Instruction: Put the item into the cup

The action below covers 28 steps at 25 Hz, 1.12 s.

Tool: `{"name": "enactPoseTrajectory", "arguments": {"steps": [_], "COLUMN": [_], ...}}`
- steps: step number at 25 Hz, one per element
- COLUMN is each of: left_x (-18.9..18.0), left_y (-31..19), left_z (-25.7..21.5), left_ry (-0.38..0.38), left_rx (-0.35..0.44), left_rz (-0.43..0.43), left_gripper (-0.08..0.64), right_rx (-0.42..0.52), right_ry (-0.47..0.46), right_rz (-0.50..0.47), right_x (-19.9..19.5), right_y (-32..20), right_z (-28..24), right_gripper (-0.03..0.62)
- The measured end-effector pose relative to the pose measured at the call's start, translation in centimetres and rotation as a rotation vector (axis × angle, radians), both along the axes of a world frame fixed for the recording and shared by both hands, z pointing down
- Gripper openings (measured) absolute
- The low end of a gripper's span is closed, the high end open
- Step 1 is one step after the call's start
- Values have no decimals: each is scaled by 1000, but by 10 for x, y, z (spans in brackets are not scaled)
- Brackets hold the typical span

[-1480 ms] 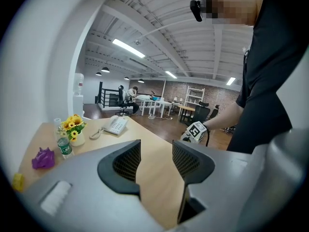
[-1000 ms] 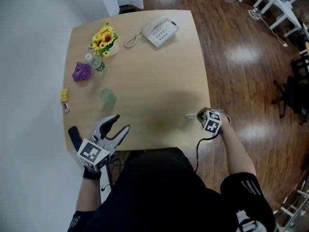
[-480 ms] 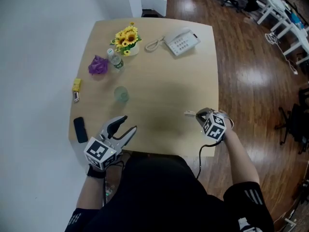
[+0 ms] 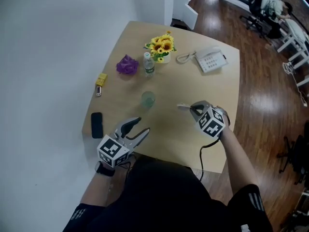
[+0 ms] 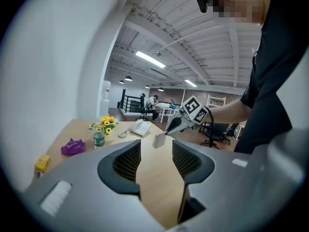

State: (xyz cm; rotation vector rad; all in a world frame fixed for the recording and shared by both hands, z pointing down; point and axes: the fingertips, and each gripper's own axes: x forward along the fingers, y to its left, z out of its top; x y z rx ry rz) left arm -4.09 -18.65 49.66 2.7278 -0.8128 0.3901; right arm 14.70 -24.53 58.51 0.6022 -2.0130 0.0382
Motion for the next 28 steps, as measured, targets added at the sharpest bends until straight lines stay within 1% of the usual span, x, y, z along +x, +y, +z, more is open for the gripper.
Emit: {"name": "enactPoseTrajectory", "arguments": {"steps": [5,9,13,17,21,28], "left_x": [-30,-52,-70,-88,-101,-107], "left_y": [-20,-32,-42,-47,-53,-58], "left_z": [1,9,8,20,25,30], "left_ry": [14,18,26,24,25,23], "left_rx": [2,-10,-36,-45,-56,-78], "left_rz": [-8,-6,-13,-5,-7,8], "left_gripper": [198,198,198,198,198,198], "right_rx": [-20,-89,-154,-215,-259,-331], "right_ry": [-15,-74,-97,-107,-87,-61], "right_rz": [10,40,90,143,170,222], "right_x": [-65,-115,-148,-165,-171,-176], "right_y": [-39,-61,-77,-86,-88,-82], "right_z": [2,19,45,69,88,111], "right_gripper": [8,9,9,8,8,9]}}
